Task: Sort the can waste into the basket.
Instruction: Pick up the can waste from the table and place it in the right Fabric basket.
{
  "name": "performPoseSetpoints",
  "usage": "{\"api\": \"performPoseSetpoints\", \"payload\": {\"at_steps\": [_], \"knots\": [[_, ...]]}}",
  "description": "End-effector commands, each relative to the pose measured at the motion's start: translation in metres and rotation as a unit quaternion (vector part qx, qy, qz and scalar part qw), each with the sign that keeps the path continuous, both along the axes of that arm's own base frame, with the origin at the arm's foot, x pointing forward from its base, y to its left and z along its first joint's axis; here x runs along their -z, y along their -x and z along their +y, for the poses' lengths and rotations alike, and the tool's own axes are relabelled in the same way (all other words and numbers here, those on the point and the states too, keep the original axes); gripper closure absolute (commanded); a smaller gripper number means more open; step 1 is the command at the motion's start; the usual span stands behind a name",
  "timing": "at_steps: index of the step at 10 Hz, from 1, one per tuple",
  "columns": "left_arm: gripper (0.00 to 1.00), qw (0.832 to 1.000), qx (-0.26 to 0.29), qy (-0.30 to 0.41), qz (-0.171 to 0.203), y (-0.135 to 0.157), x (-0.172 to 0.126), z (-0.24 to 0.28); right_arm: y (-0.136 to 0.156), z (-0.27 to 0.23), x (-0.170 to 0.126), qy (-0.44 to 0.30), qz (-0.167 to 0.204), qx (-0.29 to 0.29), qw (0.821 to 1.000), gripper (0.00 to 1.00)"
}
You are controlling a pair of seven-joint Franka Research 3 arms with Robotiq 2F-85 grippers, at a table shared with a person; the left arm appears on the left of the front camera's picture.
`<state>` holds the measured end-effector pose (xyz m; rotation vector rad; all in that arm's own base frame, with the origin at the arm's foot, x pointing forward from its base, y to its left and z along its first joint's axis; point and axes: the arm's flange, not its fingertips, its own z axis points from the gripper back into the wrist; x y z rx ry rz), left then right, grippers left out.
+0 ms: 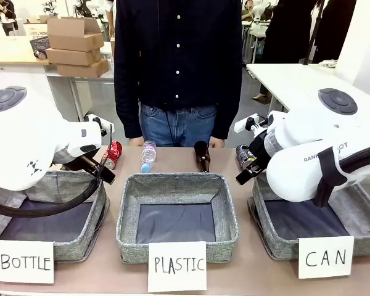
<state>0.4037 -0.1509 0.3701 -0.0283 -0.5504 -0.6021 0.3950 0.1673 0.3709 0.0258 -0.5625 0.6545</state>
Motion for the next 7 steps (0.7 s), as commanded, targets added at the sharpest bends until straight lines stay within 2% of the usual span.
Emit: {"api": "performPoseSetpoints", "payload": {"at_steps": [1, 5, 6, 7], "knots": [[0.00, 1.000, 0.000, 0.000, 0.000, 0.000, 0.000, 0.000, 0.000, 0.000, 0.000, 0.000, 0.000, 0.000, 1.000, 0.00], [0.00, 1.000, 0.000, 0.000, 0.000, 0.000, 0.000, 0.000, 0.000, 0.000, 0.000, 0.000, 0.000, 0.000, 1.000, 0.00], [0.00, 1.000, 0.000, 0.000, 0.000, 0.000, 0.000, 0.000, 0.028, 0.001, -0.047, -0.023, -0.025, -0.013, 0.999, 0.00], [0.00, 1.000, -0.015, 0.003, 0.006, 0.036, -0.052, -0.009, 0.068, -0.004, -0.090, -0.037, -0.018, -0.009, 0.999, 0.00]]}}
